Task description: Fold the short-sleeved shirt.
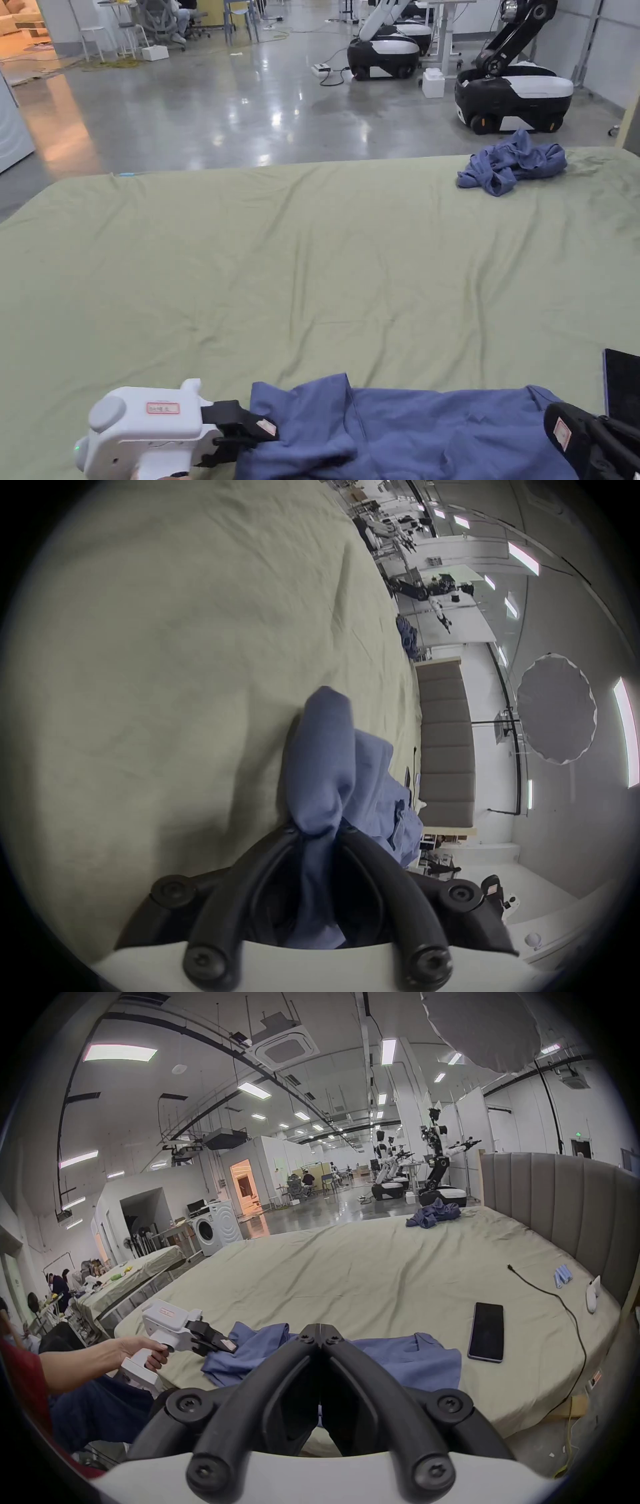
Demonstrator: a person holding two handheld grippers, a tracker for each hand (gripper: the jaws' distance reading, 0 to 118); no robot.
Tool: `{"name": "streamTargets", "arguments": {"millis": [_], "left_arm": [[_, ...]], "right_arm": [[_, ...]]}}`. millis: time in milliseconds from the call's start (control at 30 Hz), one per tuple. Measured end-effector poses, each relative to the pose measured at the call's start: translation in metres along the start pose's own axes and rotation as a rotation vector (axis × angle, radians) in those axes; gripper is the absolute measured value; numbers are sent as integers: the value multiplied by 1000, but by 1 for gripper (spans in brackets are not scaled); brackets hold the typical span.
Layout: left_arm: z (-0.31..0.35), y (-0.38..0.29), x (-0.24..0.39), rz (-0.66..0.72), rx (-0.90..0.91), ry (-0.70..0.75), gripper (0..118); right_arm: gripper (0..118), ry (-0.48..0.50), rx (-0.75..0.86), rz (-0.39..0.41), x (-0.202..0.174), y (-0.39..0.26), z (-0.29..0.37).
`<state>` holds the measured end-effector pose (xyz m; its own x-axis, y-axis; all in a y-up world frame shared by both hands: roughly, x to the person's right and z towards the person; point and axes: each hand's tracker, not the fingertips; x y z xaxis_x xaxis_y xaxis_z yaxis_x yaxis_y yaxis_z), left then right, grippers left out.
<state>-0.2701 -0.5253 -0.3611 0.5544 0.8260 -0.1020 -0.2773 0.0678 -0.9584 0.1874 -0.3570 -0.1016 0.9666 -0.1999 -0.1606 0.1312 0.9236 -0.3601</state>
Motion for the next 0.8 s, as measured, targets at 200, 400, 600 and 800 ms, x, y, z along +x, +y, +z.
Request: {"name": "streamTargets", "arguments": {"millis": [200, 400, 600, 800], "left_arm": [[30, 7, -3, 0, 20, 16, 12], [83, 24, -9, -9, 77, 58, 12], [170, 31, 9, -40, 217, 228, 12], [173, 20, 50, -174, 191, 322, 12]], "right_arm": [[2, 7, 5, 0, -4, 5, -8], [2, 25, 0, 24, -14, 8, -10], [2, 40, -9, 16, -19, 8, -17], [2, 62, -11, -5, -22, 7, -24]]}}
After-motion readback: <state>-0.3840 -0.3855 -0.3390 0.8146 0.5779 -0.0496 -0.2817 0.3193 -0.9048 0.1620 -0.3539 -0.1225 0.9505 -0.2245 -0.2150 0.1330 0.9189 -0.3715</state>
